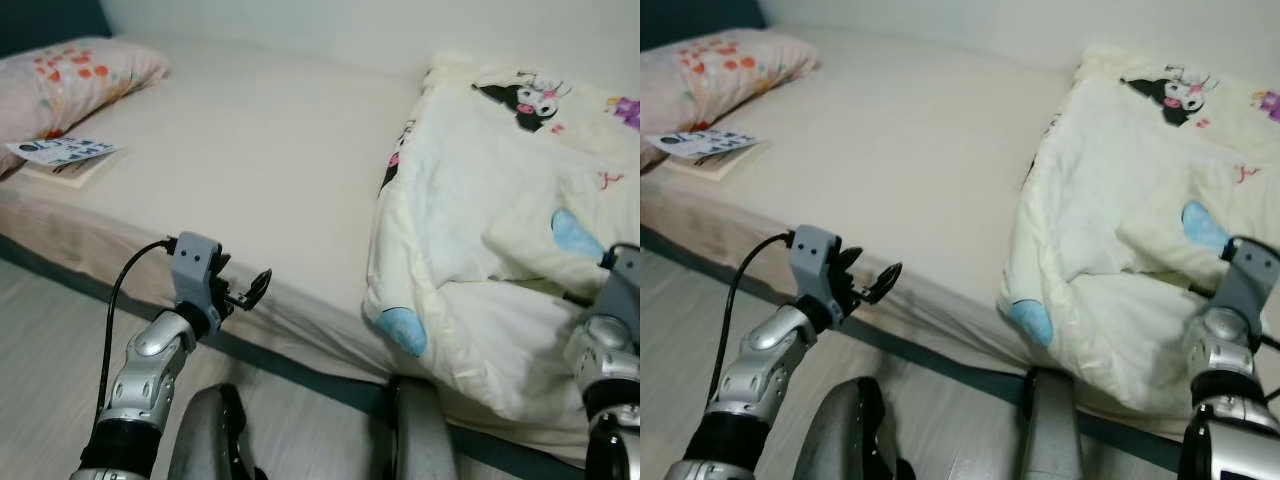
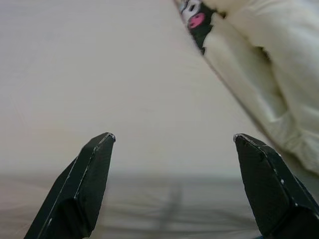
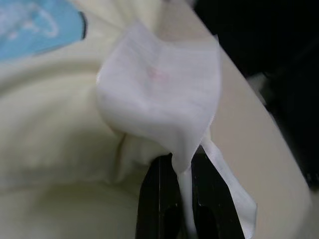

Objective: Clean up the room

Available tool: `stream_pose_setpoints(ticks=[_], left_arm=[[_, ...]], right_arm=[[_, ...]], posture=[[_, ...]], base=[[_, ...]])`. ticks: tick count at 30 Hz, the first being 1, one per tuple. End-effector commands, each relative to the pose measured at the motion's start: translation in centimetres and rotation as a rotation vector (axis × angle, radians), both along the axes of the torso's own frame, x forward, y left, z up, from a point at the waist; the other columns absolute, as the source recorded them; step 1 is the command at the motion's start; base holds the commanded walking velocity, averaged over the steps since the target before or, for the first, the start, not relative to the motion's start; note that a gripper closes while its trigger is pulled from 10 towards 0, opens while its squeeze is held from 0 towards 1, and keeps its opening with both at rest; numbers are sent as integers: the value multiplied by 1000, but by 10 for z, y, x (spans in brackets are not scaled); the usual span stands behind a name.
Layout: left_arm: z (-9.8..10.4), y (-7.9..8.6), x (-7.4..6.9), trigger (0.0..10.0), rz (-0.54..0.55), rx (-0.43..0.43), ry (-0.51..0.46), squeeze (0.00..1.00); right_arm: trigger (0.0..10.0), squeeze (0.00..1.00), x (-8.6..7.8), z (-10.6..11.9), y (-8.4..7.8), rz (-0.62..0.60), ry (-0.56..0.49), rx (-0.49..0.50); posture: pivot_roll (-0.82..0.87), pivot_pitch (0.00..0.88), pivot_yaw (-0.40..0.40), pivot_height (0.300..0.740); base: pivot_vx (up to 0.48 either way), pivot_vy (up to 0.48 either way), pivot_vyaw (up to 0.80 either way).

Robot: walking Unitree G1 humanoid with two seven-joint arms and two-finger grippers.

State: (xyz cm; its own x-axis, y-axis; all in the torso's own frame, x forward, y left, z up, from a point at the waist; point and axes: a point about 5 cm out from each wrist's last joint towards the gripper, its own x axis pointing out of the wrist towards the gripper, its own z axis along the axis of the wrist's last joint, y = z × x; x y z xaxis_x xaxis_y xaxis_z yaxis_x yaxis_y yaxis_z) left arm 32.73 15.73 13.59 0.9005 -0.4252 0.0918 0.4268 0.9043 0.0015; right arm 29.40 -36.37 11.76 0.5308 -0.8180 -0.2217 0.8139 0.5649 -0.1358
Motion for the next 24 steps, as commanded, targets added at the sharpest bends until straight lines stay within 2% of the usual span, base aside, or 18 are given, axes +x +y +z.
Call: stream_pose_setpoints(ticks=[1,6,7,8,9,12,13,16,24], left_arm=[[-9,-3,1,10000,-4,-2,25,0],[-9,-4,3,10000,-6,-6,22,0],[-9,-5,4,10000,-8,-11,18,0],[-9,-6,4,10000,-11,-15,13,0],[-10,-8,4,10000,-14,-19,9,0],[-11,-9,4,10000,-16,-21,9,0],[-12,-10,4,10000,-20,-23,10,0],[-14,-13,4,10000,-26,-29,8,0],[-16,-15,3,10000,-31,-34,7,0]], right_arm=[[0,0,-25,3,1,-146,-14,-29],[0,0,-41,1,10,-194,8,-36],[0,0,-49,-5,14,-202,59,-30],[10000,0,-56,-17,19,-202,126,24],[10000,0,-63,-30,24,-196,183,99],[10000,0,-66,-29,28,-174,140,83],[10000,1000,-67,-30,31,-174,141,72],[10000,1000,-73,-27,39,-182,157,73],[10000,1000,-69,-8,42,-157,118,53]], posture=[[-80,119,5,501],[-88,115,4,501],[-94,115,0,501],[-97,113,-1,501],[-98,113,-2,501],[-99,114,-4,501],[-100,113,-9,501],[-99,116,-14,501],[-100,113,-24,501]], base=[[0,0,0],[0,0,0],[0,0,0],[0,0,0],[0,0,0],[0,0,0],[0,0,0],[0,0,0],[0,0,0]])
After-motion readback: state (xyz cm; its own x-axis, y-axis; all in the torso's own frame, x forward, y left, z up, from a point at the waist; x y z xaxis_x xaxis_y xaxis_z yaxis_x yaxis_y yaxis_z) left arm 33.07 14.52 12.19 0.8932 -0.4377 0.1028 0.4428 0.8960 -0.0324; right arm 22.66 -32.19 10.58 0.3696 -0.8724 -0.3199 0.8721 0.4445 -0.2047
